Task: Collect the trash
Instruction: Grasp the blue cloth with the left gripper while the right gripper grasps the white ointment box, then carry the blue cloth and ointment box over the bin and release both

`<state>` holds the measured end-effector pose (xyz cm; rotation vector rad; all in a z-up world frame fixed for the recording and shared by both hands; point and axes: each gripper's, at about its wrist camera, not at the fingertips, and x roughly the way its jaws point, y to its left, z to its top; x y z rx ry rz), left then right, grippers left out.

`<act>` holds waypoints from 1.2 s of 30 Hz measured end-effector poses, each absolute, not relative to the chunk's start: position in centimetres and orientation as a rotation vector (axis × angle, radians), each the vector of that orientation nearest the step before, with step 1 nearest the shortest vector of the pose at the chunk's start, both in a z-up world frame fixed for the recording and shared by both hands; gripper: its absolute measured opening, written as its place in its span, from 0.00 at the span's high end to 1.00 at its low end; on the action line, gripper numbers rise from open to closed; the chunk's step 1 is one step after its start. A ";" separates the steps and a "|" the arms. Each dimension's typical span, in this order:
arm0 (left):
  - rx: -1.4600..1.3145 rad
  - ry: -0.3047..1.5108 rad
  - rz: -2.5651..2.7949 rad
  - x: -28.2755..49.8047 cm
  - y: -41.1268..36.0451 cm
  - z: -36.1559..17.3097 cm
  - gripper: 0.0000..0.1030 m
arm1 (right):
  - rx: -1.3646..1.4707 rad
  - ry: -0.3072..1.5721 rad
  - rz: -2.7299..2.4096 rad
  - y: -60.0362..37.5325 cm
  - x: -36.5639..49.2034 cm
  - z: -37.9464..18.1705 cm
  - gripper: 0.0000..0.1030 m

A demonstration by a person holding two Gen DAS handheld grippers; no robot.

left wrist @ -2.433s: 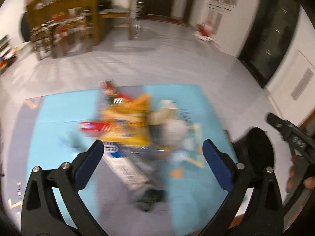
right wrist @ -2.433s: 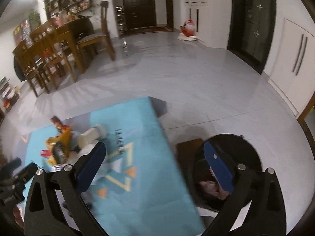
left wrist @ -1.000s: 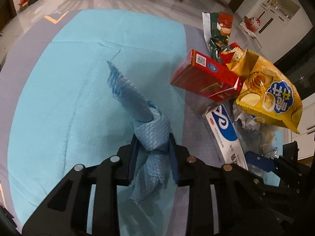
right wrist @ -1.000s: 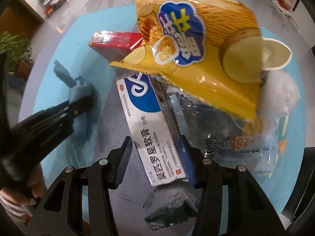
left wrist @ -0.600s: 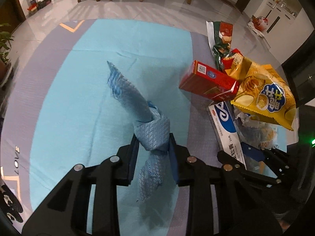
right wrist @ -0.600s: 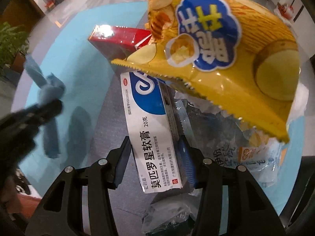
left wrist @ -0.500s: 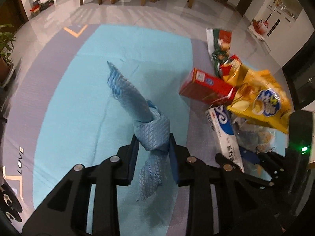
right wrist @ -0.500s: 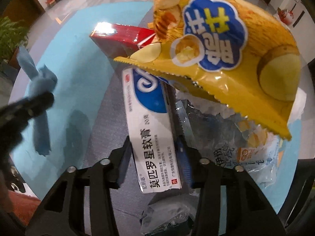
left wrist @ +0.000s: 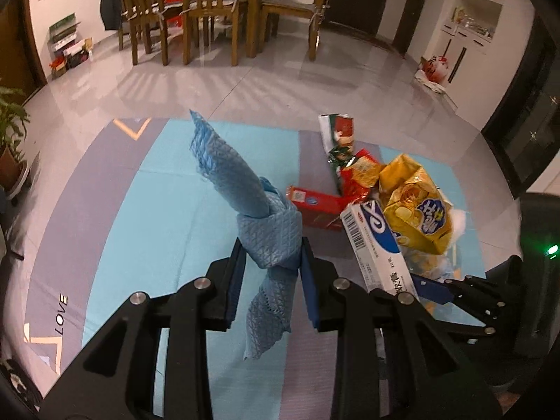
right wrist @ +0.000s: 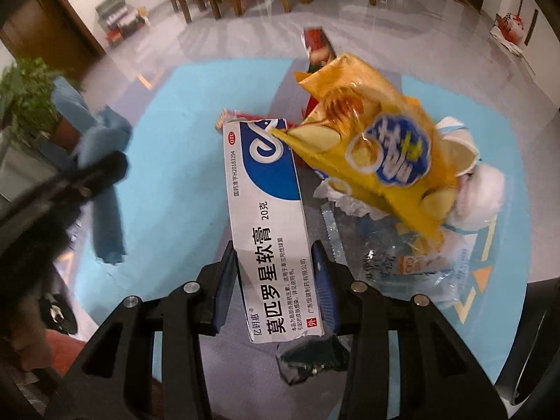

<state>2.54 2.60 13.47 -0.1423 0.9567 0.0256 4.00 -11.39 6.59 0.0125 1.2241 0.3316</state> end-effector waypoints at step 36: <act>0.010 0.852 -0.262 2.4 -14.2 16.7 0.70 | 0.211 0.973 -0.024 -28.4 -0.2 13.5 0.58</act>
